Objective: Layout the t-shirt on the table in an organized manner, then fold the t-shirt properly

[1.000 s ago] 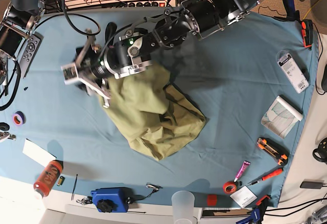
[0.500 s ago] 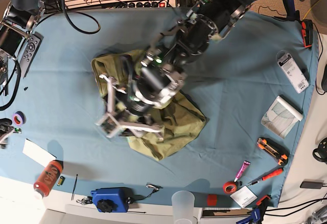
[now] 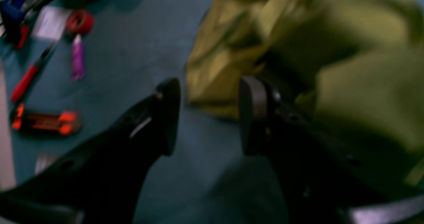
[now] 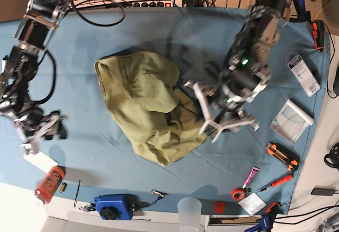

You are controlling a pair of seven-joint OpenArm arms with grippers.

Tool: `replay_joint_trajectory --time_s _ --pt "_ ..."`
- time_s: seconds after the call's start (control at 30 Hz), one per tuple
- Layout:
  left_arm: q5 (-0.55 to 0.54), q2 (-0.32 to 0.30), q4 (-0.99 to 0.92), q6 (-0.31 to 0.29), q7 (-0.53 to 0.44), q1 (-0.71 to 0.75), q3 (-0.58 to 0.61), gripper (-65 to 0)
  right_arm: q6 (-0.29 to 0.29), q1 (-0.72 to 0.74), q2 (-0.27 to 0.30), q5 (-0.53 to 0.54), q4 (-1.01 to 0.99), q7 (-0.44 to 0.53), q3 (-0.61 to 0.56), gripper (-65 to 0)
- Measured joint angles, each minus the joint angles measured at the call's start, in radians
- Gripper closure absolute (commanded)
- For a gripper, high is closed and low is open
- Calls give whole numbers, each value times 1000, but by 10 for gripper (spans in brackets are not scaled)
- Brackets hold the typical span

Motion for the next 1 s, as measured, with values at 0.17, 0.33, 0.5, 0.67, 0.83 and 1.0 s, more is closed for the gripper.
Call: replay_joint_trajectory --time_s 0.17,0.33,0.5,0.67,0.83,1.0 --pt "-3 -71 66 0 -1 100 -66 -294 40 -55 -39 43 -1 -2 -127 -313" --pt "-3 -86 86 -1 -1 153 -108 -294 33 -58 -61 -34 -2 27 -241 -313" --pt "-11 -87 87 -1 -1 159 -110 -294 29 -57 -108 -122 -6 84 -303 -313" --pt "-15 -87 87 -1 -1 159 -110 -294 27 -54 -144 -189 -121 148 -322 -313" --pt "-15 -87 87 -1 -1 159 -110 -294 29 -51 -148 -198 -213 183 -322 -84" --pt "-15 -87 87 -1 -9 159 -110 -294 29 -48 -150 -198 -214 158 -311 0"
